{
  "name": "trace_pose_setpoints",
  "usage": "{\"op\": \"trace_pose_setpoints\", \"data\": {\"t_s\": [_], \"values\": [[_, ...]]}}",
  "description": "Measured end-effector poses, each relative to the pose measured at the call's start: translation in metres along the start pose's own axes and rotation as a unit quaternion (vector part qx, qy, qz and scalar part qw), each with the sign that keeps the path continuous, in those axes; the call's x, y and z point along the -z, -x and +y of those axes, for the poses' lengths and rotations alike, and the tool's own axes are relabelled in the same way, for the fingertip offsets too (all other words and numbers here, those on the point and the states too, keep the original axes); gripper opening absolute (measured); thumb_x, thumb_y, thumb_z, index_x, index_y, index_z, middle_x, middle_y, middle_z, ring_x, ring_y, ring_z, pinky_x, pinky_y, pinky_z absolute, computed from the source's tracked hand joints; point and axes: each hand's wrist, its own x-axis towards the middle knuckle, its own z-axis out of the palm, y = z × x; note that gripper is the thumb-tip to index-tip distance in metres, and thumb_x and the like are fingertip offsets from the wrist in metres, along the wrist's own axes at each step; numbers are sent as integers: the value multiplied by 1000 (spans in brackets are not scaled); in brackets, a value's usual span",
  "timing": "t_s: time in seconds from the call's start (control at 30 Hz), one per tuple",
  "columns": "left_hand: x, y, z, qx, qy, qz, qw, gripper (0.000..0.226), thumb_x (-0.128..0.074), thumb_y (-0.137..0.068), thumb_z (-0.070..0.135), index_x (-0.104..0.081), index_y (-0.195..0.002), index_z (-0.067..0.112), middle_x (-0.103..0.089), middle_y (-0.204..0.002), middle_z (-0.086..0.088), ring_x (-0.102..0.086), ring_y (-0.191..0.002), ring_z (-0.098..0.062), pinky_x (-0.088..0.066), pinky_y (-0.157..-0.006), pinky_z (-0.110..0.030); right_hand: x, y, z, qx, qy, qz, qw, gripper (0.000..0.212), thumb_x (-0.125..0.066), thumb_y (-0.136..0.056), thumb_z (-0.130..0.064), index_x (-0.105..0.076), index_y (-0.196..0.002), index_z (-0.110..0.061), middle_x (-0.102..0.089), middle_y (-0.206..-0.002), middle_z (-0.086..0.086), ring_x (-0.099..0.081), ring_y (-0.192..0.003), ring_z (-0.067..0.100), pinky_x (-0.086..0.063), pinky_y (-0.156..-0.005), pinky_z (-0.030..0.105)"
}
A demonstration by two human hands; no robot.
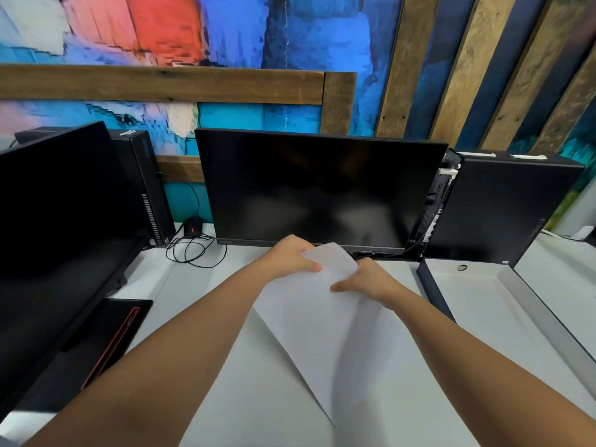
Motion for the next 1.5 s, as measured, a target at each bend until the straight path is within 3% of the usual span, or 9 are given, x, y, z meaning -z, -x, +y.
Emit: {"op": "trace_pose_setpoints", "data": {"t_s": [0.27, 0.4, 0.5, 0.6, 0.7, 0.9, 1.1, 1.3, 1.5], "values": [[13, 16, -37, 38, 187, 74, 979, 4, -72, -82, 11, -70, -81, 14, -68, -68, 5, -65, -53, -3, -49, -50, -14, 23, 5, 40, -25, 55, 3, 998, 20, -82, -64, -22, -74, -74, -7, -72, -74, 9, -65, -66, 19, -48, -63, 25], [17, 27, -62, 56, 258, 96, 960, 10, -71, -82, 10, -72, -92, 9, -71, -85, -8, -69, -71, -19, -56, -67, -29, 40, 12, 60, -44, 56, -2, 997, 22, -81, -66, -21, -70, -68, -2, -61, -66, 4, -58, -64, 19, -43, -61, 27], [16, 36, -79, 74, 311, 117, 940, 5, -70, -82, 9, -71, -87, 11, -72, -89, -12, -69, -73, -24, -56, -70, -32, 47, 24, 72, -31, -100, 14, 994, 16, -78, -71, -9, -72, -82, 2, -73, -84, 13, -67, -76, 24, -55, -74, 33], [8, 42, -89, 77, 362, 127, 920, 7, -70, -83, 9, -71, -89, 8, -73, -90, -12, -69, -79, -26, -57, -69, -30, 38, 34, 77, -20, -297, 32, 954, 29, -71, -76, 0, -67, -105, 3, -71, -106, 16, -69, -91, 26, -55, -82, 33], [-2, 44, -93, 79, 395, 132, 906, 10, -69, -82, 7, -71, -92, 7, -75, -89, -10, -70, -81, -27, -57, -69, -31, 28, 37, 76, -1, -363, 65, 929, 33, -68, -77, 3, -66, -110, 0, -71, -108, 14, -68, -93, 25, -55, -82, 33], [-9, 50, -103, 92, 385, 107, 912, 43, -83, -56, 20, -73, -95, 5, -74, -101, -15, -70, -95, -34, -51, -90, -43, 23, 43, 83, 24, -355, 99, 929, 25, -72, -74, 1, -72, -98, -5, -73, -105, 14, -69, -94, 28, -50, -92, 44], [-26, 55, -109, 120, 391, 107, 906, 30, -75, -74, 1, -70, -103, 1, -71, -107, -18, -68, -99, -35, -51, -90, -42, 13, 46, 94, 5, -342, 95, 935, 30, -77, -70, -7, -72, -100, -2, -73, -104, 16, -66, -101, 37, -49, -94, 47], [-23, 53, -110, 127, 405, 110, 899, 37, -81, -60, 6, -71, -96, 6, -75, -97, -12, -69, -93, -31, -51, -90, -42, 12, 43, 92, 12, -345, 88, 934, 23, -75, -72, -6, -73, -96, -3, -73, -101, 17, -67, -100, 38, -48, -94, 49], [-27, 53, -114, 139, 414, 116, 892, 34, -80, -64, 2, -70, -97, 3, -73, -99, -14, -68, -93, -32, -52, -87, -39, 10, 40, 94, 8, -336, 85, 938, 32, -79, -65, -14, -74, -95, -6, -73, -102, 17, -66, -101, 39, -46, -94, 53]]}}
